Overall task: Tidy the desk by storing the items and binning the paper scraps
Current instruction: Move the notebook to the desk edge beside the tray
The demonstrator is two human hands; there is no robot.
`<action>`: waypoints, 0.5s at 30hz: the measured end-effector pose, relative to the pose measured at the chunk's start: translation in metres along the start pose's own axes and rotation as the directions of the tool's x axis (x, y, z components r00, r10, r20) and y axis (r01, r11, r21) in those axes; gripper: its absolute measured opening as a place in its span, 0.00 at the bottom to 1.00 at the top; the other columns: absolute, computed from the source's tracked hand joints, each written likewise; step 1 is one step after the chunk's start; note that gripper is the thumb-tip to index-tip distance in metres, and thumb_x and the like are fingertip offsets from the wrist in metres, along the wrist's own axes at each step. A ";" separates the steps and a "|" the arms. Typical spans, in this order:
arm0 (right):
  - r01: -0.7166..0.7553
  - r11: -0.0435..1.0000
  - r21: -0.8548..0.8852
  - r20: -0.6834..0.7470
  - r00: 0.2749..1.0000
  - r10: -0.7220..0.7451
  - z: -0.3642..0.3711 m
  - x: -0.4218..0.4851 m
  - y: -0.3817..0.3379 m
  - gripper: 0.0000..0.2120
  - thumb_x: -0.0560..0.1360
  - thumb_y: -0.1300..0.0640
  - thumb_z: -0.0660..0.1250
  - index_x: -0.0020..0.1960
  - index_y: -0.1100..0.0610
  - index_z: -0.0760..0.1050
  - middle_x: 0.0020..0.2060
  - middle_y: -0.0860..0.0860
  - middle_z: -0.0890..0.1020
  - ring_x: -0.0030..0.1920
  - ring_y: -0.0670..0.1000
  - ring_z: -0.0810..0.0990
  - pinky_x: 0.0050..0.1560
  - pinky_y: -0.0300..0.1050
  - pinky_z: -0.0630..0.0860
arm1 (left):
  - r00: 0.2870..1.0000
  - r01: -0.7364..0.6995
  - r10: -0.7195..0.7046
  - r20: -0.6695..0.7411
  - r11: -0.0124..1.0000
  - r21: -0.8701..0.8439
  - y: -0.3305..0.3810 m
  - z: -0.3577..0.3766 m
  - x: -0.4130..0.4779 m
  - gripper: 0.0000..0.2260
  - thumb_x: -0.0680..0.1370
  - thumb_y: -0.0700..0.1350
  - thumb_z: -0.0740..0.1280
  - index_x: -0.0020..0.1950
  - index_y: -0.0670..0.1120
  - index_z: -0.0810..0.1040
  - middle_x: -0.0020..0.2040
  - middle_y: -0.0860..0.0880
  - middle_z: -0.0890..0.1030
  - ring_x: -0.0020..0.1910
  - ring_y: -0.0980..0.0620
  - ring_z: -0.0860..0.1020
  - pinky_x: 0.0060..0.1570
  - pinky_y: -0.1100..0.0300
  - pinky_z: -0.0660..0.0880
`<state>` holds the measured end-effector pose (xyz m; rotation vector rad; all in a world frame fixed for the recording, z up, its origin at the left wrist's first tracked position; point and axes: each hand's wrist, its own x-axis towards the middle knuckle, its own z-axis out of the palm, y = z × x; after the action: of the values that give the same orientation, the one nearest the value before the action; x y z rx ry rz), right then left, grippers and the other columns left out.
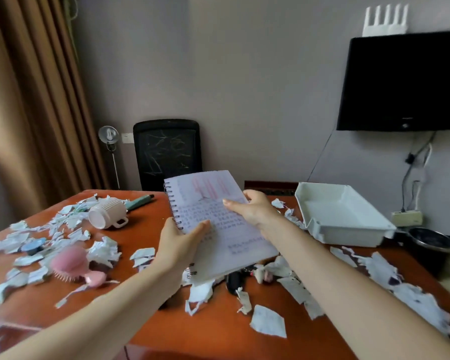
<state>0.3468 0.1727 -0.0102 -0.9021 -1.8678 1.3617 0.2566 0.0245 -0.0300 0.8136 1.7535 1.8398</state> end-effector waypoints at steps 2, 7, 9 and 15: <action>0.003 1.000 -0.008 -0.008 1.000 -0.003 -0.017 -0.010 0.010 0.29 0.69 0.45 0.73 0.61 0.62 0.71 0.59 0.57 0.79 0.59 0.56 0.78 0.53 0.45 0.74 | 1.000 0.013 -0.013 0.028 1.000 -0.021 -0.006 0.016 -0.015 0.19 0.73 0.45 0.72 0.60 0.44 0.71 0.56 0.47 0.80 0.52 0.46 0.81 0.54 0.46 0.78; 0.034 0.999 -0.006 -0.110 0.993 -0.035 -0.069 -0.032 0.032 0.13 0.73 0.50 0.70 0.46 0.61 0.75 0.38 0.51 0.80 0.38 0.49 0.79 0.38 0.39 0.73 | 0.981 0.004 -0.001 0.192 1.000 -0.013 -0.008 0.060 -0.042 0.15 0.75 0.45 0.70 0.59 0.44 0.72 0.54 0.47 0.81 0.49 0.48 0.82 0.45 0.53 0.80; 0.049 0.998 -0.030 -0.187 0.981 -0.054 -0.090 -0.037 0.041 0.15 0.73 0.48 0.69 0.39 0.59 0.71 0.31 0.53 0.76 0.33 0.51 0.75 0.34 0.40 0.67 | 0.979 -0.043 0.035 0.201 0.999 0.034 -0.008 0.080 -0.051 0.16 0.75 0.46 0.70 0.60 0.45 0.69 0.53 0.49 0.80 0.48 0.51 0.81 0.37 0.60 0.78; 0.034 0.995 -0.097 -0.268 0.962 -0.059 -0.154 -0.045 0.069 0.23 0.71 0.44 0.70 0.48 0.66 0.76 0.41 0.53 0.77 0.45 0.52 0.77 0.43 0.45 0.70 | 0.924 -0.104 0.038 0.380 0.982 0.155 -0.015 0.129 -0.065 0.11 0.76 0.46 0.68 0.56 0.46 0.72 0.49 0.49 0.82 0.44 0.54 0.81 0.32 0.64 0.78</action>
<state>0.5085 0.2307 -0.0430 -1.0286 -1.7387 1.0719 0.3922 0.0736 -0.0498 1.2232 1.6621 1.4631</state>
